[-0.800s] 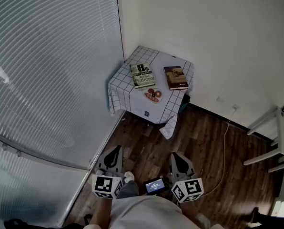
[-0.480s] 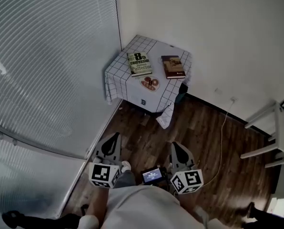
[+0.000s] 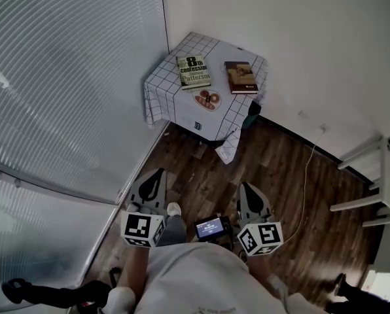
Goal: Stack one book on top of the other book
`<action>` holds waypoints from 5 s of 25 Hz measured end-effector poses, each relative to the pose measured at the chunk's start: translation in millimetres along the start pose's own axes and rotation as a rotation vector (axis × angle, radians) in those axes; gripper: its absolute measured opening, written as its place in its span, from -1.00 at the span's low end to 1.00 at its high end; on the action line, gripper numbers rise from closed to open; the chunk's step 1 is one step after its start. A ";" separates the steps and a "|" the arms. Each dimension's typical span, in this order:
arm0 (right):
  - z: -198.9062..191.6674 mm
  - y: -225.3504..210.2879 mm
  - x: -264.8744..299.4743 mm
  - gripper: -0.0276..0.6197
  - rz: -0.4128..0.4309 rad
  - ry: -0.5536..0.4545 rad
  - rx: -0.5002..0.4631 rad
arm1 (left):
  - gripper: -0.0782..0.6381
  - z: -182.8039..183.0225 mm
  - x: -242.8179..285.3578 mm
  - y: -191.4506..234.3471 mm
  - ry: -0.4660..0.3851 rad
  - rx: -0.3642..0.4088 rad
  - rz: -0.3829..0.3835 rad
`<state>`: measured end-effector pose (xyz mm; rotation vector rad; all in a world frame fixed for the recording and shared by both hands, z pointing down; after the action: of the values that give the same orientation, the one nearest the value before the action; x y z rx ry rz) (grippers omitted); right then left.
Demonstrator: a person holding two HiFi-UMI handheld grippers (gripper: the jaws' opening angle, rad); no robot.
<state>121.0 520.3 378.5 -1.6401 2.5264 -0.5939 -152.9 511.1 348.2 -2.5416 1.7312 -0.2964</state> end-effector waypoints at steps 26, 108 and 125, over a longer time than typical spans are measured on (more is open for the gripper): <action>62.8 -57.0 234.9 -0.89 -0.116 -0.025 -0.187 | -0.76 -7.8 234.0 118.5 -0.019 0.011 -0.064; -41.2 -218.3 660.3 -0.12 0.155 0.592 0.022 | -0.23 -215.2 555.1 221.3 0.465 -0.400 0.000; -60.3 -212.2 671.3 -0.19 0.166 0.671 0.092 | -0.11 -224.8 572.2 204.7 0.527 -0.528 -0.083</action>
<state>1.6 -136.9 608.9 -1.3343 2.9566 -1.4126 -180.0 -80.4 611.4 -3.1279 2.1095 -0.6408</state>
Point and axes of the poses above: the fingertips, and each gripper's own axes: x forward along the fingers, y to its left, z out of its top, the point moved 7 cm from there along -x, backward along the fingers, and after that the axes turned 8 degrees about x, right-handed, at the moved point
